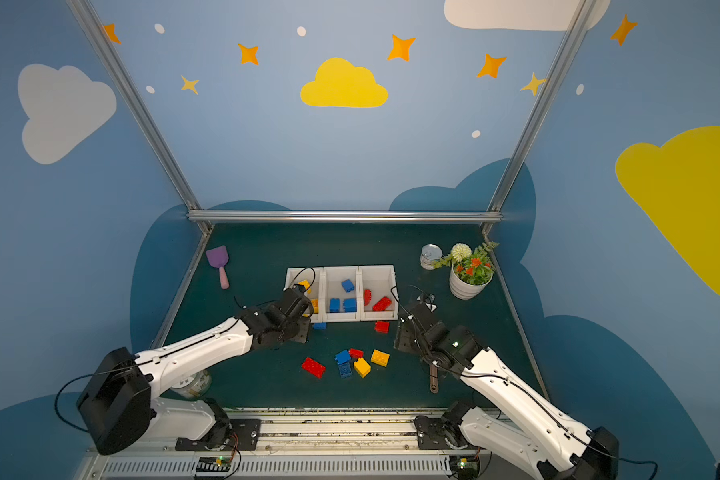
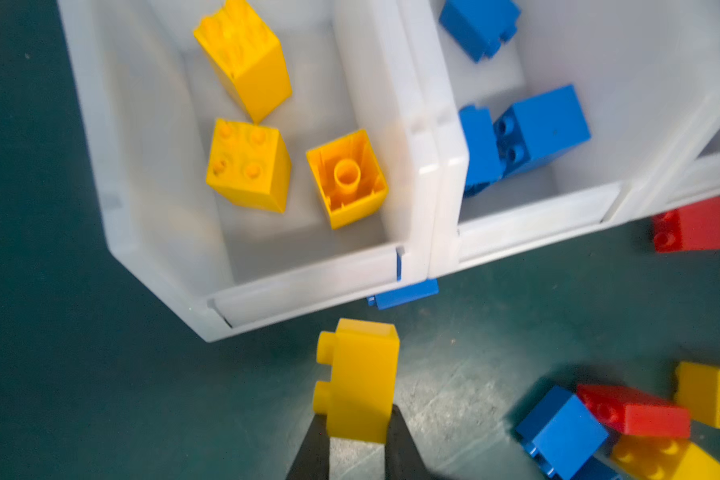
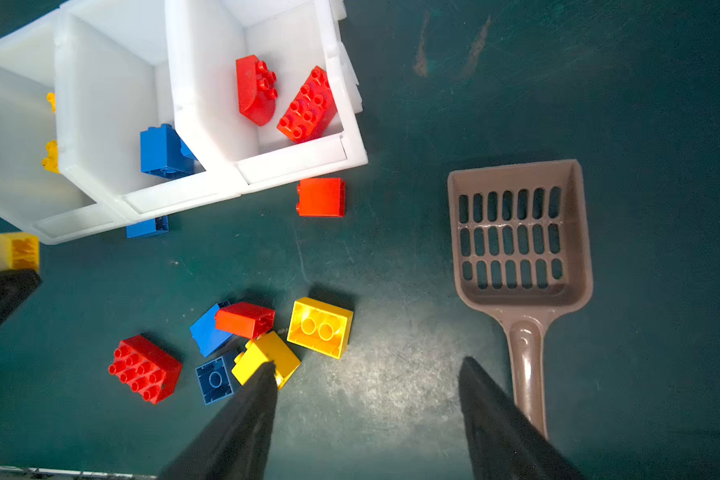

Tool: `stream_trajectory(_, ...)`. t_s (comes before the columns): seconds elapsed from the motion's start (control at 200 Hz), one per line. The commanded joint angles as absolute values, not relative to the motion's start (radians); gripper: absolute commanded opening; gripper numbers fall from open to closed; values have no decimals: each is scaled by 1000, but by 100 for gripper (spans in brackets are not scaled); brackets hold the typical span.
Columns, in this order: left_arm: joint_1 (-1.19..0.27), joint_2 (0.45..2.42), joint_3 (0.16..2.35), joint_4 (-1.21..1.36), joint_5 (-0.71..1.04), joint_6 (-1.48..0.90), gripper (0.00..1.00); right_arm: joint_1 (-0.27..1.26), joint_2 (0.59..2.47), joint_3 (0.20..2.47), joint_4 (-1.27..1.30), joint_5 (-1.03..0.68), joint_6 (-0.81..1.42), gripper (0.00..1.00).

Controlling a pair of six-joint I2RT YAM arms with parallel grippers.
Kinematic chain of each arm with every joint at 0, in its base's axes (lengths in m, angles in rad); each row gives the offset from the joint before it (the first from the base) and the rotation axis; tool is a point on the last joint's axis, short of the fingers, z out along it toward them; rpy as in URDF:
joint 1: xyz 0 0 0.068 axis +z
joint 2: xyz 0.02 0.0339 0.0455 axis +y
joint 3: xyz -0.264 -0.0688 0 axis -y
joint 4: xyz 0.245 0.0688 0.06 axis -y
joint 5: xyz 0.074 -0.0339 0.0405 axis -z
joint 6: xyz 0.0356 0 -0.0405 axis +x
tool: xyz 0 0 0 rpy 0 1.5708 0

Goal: Sort the legos into containers by color

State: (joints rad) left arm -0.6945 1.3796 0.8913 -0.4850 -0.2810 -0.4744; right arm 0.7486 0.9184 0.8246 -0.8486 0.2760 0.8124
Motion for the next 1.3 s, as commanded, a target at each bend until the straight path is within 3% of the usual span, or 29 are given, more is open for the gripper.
stream_trajectory(0.0, -639, 1439, 955, -460, -261, -410, 22, 746, 924, 840, -850, 275, 807, 69)
stream_trajectory(0.34, -502, 1687, 1191, -469, -171, -328, 22, 746, 905, 833, -859, 273, 813, 69)
stream_trajectory(0.541, -476, 1708, 1223, -467, -149, -330, 34, 746, 907, 833, -856, 267, 796, 70)
stream_trajectory(0.741, -476, 1653, 1175, -450, -156, -348, 45, 746, 911, 830, -845, 257, 792, 71)
stream_trajectory(1.297, -476, 1245, 829, -445, -164, -448, 54, 748, 1017, 780, -804, 146, 761, 72)
